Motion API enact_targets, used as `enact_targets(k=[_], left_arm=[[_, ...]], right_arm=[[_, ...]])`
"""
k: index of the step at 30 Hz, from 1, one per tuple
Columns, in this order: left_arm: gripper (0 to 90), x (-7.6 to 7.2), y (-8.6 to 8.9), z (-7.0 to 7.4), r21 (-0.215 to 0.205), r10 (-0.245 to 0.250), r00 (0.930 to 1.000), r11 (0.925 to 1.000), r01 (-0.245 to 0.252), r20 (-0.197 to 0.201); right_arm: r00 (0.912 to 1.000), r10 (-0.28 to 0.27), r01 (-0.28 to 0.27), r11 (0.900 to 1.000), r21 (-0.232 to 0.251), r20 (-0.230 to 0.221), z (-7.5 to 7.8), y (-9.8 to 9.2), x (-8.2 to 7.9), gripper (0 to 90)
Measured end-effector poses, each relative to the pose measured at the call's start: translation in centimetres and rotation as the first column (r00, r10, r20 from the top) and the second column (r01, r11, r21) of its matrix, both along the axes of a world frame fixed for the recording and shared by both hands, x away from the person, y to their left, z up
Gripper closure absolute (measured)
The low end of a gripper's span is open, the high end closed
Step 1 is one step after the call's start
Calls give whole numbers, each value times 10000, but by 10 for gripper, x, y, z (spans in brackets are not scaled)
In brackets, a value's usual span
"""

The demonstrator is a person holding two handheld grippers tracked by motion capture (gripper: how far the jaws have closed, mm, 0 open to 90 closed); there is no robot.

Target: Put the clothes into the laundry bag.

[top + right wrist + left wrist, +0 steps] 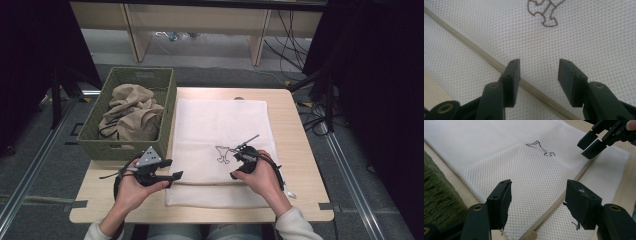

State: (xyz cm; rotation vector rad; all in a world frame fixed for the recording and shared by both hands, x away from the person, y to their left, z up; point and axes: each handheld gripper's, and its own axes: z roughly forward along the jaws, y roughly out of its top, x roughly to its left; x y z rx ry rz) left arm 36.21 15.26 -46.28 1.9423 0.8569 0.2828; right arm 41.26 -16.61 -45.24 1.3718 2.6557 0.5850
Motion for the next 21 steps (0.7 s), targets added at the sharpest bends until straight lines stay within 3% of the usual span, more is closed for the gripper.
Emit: enact_targets(k=[8,15,21], left_arm=[[370,3,0,0,-24,29,10000,10000,-29,-59],[369,2,-1,-1,26,-72,9999,10000,72,-153],[368,2,-1,-1,37,-129,9998,9999,129,-150]], right_arm=[[9960,867,-872,9958,-279,-204,-13,27,4,485],[9906,1328,-1346,9889,-624,-317,-21,33,3,456],[9863,1567,-1598,9852,-619,-507,-23,34,3,443]])
